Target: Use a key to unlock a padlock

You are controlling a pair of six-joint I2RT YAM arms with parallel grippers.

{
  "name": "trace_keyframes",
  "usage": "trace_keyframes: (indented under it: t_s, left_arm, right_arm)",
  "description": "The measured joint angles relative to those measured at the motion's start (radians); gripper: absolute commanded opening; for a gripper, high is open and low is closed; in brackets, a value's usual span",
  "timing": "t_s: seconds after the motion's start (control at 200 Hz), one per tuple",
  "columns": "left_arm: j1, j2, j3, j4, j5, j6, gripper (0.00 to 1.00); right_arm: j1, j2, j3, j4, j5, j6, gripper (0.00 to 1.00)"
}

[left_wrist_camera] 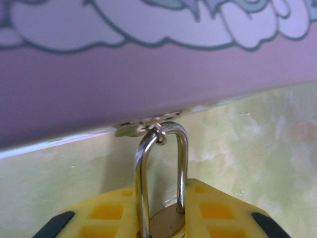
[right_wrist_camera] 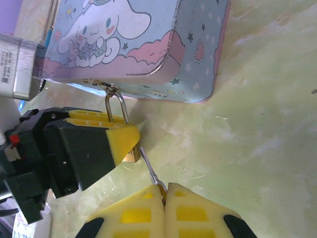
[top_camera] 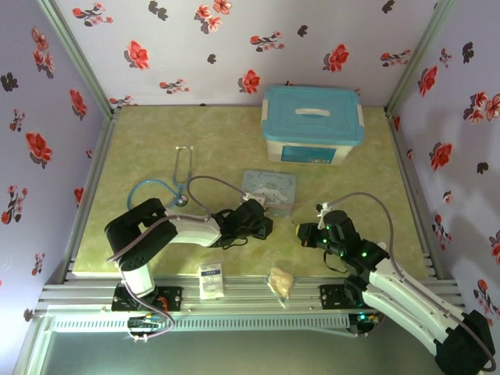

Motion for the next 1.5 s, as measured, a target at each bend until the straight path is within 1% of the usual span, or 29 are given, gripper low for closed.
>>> trace_keyframes:
  t_s: [0.08, 0.315, 0.445, 0.515, 0.7, 0.945, 1.06, 1.305, 1.5]
  left_arm:
    - [-0.004, 0.0, 0.0, 0.01, 0.01, -0.018, 0.22]
    - [-0.007, 0.0, -0.022, 0.07, 0.018, -0.094, 0.15]
    - [-0.007, 0.0, -0.04, 0.117, 0.021, -0.145, 0.07]
    - [-0.007, 0.002, -0.05, 0.15, 0.024, -0.174, 0.0]
    - [-0.009, 0.023, -0.1, 0.294, 0.021, -0.271, 0.0]
    - [-0.011, 0.031, -0.176, 0.493, -0.043, -0.407, 0.0]
    - [-0.014, 0.049, -0.21, 0.587, -0.083, -0.459, 0.0]
    - [-0.026, 0.108, -0.256, 0.769, -0.151, -0.549, 0.0]
    - [-0.031, 0.112, -0.273, 0.835, -0.185, -0.572, 0.0]
  right_arm:
    - [0.011, 0.044, 0.0, 0.032, 0.0, 0.005, 0.0]
    - [0.033, 0.189, -0.033, 0.212, -0.027, 0.053, 0.0]
    - [0.039, 0.227, -0.043, 0.262, -0.031, 0.077, 0.0]
    - [0.047, 0.237, -0.043, 0.283, -0.037, 0.087, 0.0]
    - [0.052, 0.28, -0.053, 0.338, -0.065, 0.153, 0.0]
    - [0.053, 0.385, -0.066, 0.408, -0.149, 0.222, 0.0]
    - [0.053, 0.411, -0.068, 0.449, -0.182, 0.251, 0.0]
    - [0.029, 0.446, -0.115, 0.581, -0.243, 0.354, 0.0]
    - [-0.016, 0.508, -0.116, 0.694, -0.299, 0.41, 0.0]
